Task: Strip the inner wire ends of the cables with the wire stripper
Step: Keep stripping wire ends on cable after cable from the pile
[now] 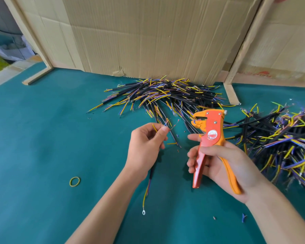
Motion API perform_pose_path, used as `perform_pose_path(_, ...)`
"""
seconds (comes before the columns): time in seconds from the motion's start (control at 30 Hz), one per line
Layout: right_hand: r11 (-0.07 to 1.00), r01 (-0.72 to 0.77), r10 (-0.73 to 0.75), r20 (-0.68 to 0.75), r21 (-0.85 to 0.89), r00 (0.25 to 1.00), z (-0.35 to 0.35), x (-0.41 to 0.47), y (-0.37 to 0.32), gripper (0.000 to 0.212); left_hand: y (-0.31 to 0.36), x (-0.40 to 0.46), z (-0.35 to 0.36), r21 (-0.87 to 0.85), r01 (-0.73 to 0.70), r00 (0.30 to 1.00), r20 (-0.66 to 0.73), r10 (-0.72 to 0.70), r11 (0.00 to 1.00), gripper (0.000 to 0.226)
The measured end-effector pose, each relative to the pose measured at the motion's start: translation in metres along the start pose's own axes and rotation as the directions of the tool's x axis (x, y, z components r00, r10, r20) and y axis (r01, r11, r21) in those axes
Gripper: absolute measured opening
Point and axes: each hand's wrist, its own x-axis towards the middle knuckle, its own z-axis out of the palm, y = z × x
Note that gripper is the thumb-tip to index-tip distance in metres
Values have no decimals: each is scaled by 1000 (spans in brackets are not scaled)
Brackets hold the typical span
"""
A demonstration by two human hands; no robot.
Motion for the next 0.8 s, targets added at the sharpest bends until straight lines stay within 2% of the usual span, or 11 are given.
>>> perform_pose_path(0.13,987,154,-155,-52,-37,986,7,2,7,71,0,0,-2,1,26,999,-24,-26,1000,16)
perform_pose_path(0.2,972,202,-207,-30,-120,978,14,2,9,68,4,-1,-3,-7,60,997,-40,-60,998,13)
perform_pose_path(0.27,956,210,-219,-19,-205,976,18,1,11,58,8,-2,-6,-36,86,995,-46,-88,996,13)
perform_pose_path(0.37,922,163,-202,-78,-350,976,21,3,14,38,17,-9,-10,-68,87,994,-65,-91,994,15)
perform_pose_path(0.47,897,151,-214,-111,-415,971,19,4,17,47,40,-17,-2,-84,66,996,-60,-71,994,17)
perform_pose_path(0.57,920,129,-187,-125,-369,974,17,5,14,26,85,-19,27,-106,-45,998,48,50,993,23)
perform_pose_path(0.67,973,83,-115,-142,-216,983,12,5,9,27,131,-13,80,-142,-159,968,174,183,977,16)
perform_pose_path(0.73,988,78,-99,-150,-136,984,12,2,6,25,151,-5,127,-117,-168,944,267,194,979,8)
perform_pose_path(0.77,987,78,-99,-151,-138,984,11,1,4,30,159,-3,148,-89,-175,925,327,194,981,5)
perform_pose_path(0.8,986,83,-104,-152,-142,983,12,1,4,35,162,0,168,-1,-243,894,387,224,970,8)
